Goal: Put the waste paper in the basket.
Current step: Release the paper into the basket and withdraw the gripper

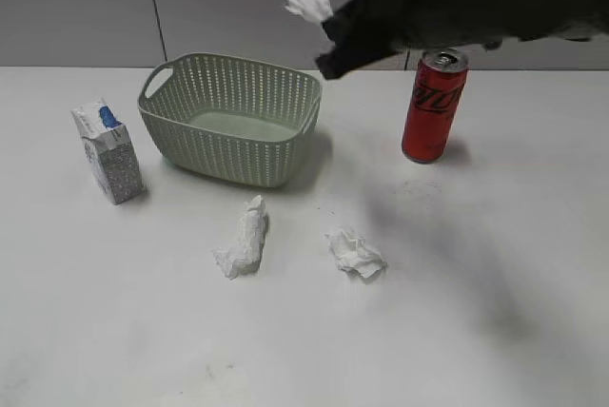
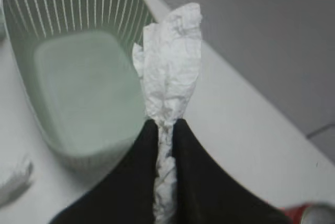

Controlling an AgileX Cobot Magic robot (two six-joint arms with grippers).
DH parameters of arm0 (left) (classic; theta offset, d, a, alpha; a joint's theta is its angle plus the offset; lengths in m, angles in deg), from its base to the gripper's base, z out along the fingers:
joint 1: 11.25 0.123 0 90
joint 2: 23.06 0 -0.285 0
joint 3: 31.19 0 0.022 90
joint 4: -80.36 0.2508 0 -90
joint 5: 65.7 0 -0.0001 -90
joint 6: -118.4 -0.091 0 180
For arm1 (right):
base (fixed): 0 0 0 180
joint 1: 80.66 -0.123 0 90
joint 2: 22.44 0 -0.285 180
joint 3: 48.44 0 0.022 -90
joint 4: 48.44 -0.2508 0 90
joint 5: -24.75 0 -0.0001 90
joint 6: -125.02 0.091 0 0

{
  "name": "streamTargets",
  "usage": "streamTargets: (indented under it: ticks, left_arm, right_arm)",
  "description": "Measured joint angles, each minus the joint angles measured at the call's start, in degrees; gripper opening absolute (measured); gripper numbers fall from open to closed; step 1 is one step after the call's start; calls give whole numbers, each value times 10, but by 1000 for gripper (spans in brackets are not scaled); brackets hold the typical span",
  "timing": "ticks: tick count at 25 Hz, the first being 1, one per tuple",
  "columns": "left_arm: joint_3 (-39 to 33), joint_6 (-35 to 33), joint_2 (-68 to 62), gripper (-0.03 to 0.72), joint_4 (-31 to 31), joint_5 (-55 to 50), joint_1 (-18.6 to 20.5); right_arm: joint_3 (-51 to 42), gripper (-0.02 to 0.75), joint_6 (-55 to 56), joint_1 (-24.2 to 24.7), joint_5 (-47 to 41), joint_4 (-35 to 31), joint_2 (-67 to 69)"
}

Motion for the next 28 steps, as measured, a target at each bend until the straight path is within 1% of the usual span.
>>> streamTargets:
  ticks: [6,10,12,14,18,19,20,21,24,25,26,28]
  left_arm:
    - [0,0,0,591,0,0,0]
    - [0,0,0,591,0,0,0]
    - [0,0,0,591,0,0,0]
    - [0,0,0,591,0,0,0]
    - [0,0,0,591,0,0,0]
    - [0,0,0,591,0,0,0]
    - [0,0,0,591,0,0,0]
    - [0,0,0,591,0,0,0]
    - [0,0,0,591,0,0,0]
    - [0,0,0,591,0,0,0]
    - [0,0,0,591,0,0,0]
    - [0,0,0,591,0,0,0]
  right_arm:
    - [46,36,-3,-71,224,1,65]
    - [70,36,-3,-115,347,8,131]
    - [81,36,8,-124,369,9,167]
    - [90,36,47,-127,369,-1,195]
    - [102,45,116,-121,339,-29,232]
    - [105,67,121,-119,328,-33,237]
    - [107,118,124,-118,318,-34,240]
    - [107,200,125,-117,311,-35,241]
    - [111,509,128,-117,302,-36,242]
    - [114,574,129,-117,299,-37,242]
    - [118,599,129,-117,293,-37,242]
    - [123,616,130,-117,273,-38,242]
